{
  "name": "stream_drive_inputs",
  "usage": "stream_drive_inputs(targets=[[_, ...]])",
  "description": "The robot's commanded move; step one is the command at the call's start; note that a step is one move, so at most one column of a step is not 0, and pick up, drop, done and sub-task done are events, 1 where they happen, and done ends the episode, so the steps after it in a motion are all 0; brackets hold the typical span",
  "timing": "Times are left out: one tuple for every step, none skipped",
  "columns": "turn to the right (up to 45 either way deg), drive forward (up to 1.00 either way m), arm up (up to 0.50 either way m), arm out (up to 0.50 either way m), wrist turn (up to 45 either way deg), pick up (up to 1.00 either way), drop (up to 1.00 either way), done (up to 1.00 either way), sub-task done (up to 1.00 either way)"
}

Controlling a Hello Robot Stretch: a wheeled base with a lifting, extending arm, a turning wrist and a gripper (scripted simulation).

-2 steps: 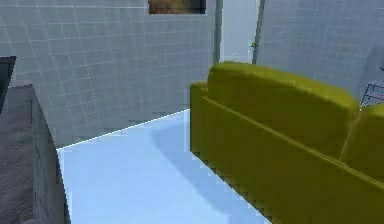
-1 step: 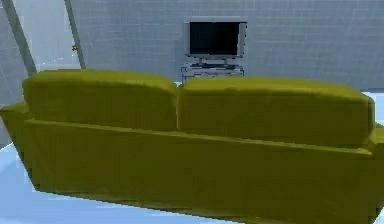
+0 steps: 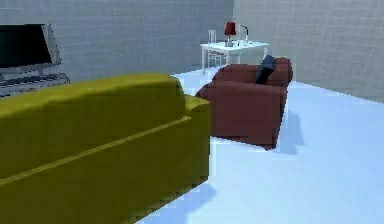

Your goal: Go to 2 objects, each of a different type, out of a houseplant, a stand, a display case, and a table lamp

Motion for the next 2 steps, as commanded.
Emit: stream_drive_inputs(targets=[[39.0,0.00,0.00,0.00,0.0,0.00,0.00,0.00,0.00],[0.0,1.00,0.00,0.00,0.0,0.00,0.00,0.00,0.00]])
